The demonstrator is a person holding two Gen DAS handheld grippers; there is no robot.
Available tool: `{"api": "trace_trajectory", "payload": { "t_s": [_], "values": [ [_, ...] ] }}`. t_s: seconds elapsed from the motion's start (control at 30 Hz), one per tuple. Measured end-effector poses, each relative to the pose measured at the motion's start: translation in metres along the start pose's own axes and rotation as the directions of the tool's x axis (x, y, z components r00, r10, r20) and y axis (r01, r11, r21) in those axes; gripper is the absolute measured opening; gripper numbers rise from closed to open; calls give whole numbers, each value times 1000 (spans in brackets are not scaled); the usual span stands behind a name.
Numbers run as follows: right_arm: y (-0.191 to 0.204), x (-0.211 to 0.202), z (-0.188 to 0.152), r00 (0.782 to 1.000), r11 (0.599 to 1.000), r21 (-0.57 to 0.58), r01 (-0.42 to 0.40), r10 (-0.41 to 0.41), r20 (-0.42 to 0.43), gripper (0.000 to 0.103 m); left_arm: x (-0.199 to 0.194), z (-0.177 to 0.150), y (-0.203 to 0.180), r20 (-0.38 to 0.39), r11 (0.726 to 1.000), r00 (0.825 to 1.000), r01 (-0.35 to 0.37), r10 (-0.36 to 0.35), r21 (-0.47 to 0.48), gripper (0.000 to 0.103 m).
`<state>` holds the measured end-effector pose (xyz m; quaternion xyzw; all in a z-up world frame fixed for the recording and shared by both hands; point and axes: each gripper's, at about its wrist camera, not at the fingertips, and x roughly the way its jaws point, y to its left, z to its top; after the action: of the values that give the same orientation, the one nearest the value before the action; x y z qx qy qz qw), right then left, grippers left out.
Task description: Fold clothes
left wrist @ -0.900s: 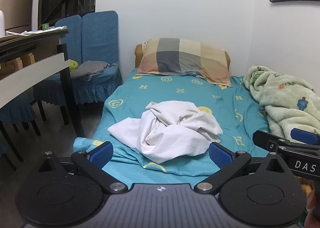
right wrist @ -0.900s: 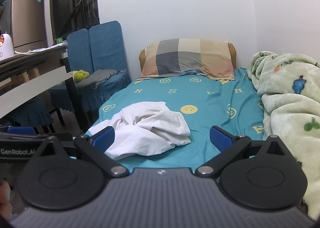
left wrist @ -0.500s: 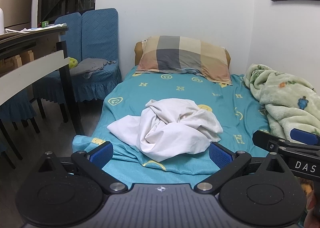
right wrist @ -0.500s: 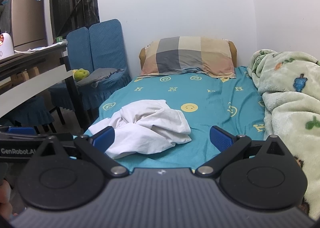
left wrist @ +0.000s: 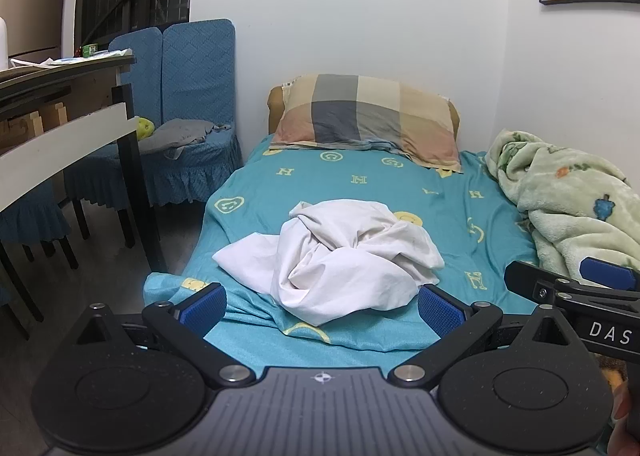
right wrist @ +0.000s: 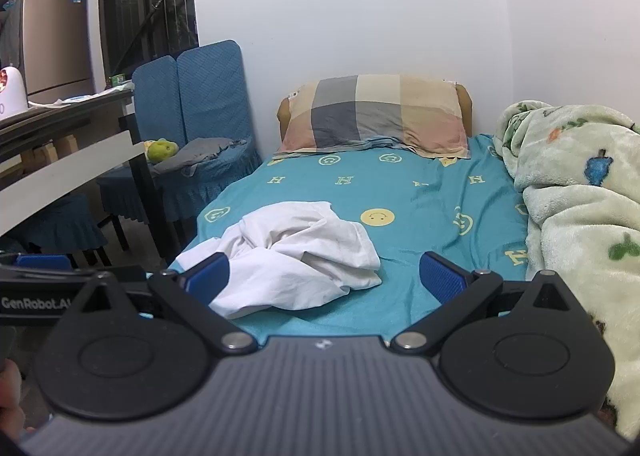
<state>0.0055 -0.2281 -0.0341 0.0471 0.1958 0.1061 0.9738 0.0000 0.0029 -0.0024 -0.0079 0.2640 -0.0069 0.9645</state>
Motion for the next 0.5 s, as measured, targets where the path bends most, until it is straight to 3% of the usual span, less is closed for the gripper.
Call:
{"api": "trace_trajectory", "payload": {
  "t_s": [0.5],
  "values": [
    [-2, 0, 0, 1000, 1000, 10, -5, 5, 0, 103, -2, 1, -2, 8, 1000, 1000, 1, -1, 4, 103]
  ]
}}
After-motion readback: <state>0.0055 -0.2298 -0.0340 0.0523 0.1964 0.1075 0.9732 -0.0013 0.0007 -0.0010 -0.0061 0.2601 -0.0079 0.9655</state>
